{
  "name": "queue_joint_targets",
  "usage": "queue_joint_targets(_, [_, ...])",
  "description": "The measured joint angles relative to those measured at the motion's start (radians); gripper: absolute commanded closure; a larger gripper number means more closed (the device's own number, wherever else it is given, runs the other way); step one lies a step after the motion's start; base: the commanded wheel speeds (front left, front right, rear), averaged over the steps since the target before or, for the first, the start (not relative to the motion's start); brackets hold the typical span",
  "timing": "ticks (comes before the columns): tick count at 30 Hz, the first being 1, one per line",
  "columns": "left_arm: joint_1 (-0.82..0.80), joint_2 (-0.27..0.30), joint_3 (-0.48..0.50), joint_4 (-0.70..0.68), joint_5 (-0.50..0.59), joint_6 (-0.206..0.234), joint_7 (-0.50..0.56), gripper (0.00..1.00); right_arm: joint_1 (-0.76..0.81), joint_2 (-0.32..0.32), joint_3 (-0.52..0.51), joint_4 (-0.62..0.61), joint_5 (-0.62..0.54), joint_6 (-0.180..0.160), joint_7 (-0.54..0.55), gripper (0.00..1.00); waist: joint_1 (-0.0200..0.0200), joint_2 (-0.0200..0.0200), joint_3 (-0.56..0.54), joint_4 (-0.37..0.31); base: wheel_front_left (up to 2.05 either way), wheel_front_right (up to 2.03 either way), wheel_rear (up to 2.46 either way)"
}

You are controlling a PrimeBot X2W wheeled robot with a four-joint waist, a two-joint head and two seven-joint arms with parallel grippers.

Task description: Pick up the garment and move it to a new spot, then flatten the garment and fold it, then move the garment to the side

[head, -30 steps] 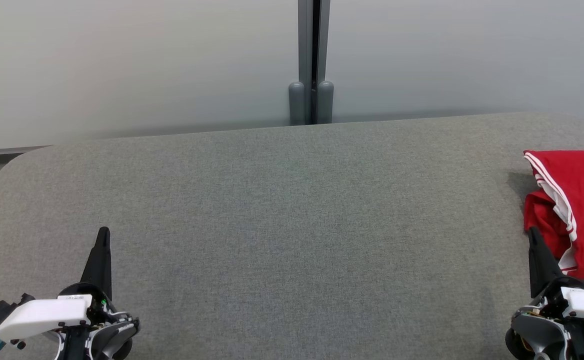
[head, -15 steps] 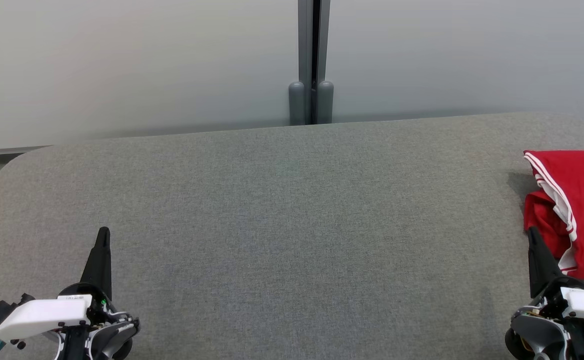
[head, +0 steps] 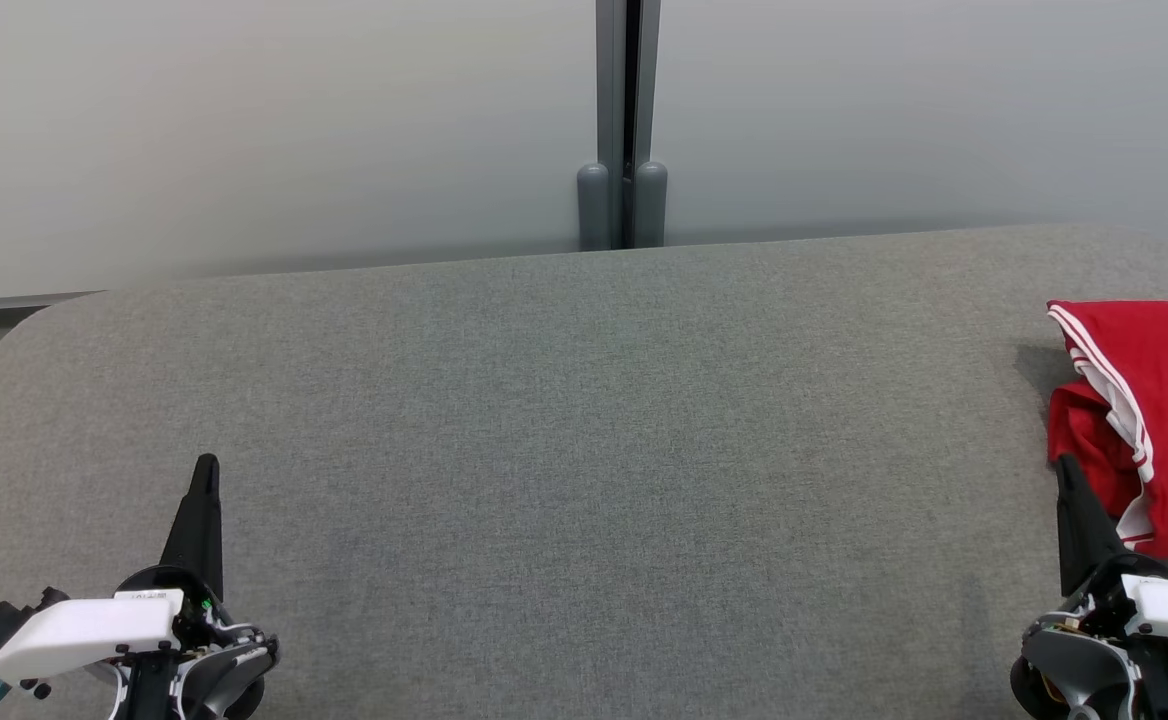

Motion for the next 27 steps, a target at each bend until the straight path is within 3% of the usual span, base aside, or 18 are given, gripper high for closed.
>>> queue_joint_targets(27, [0.0,-0.002,0.004,0.0,0.003,0.0,0.004,1.0,0.0,0.004,-0.006,0.0,-0.003,0.0,0.003,1.0,0.0,0.0,0.0,0.0,0.0,0.0,0.0])
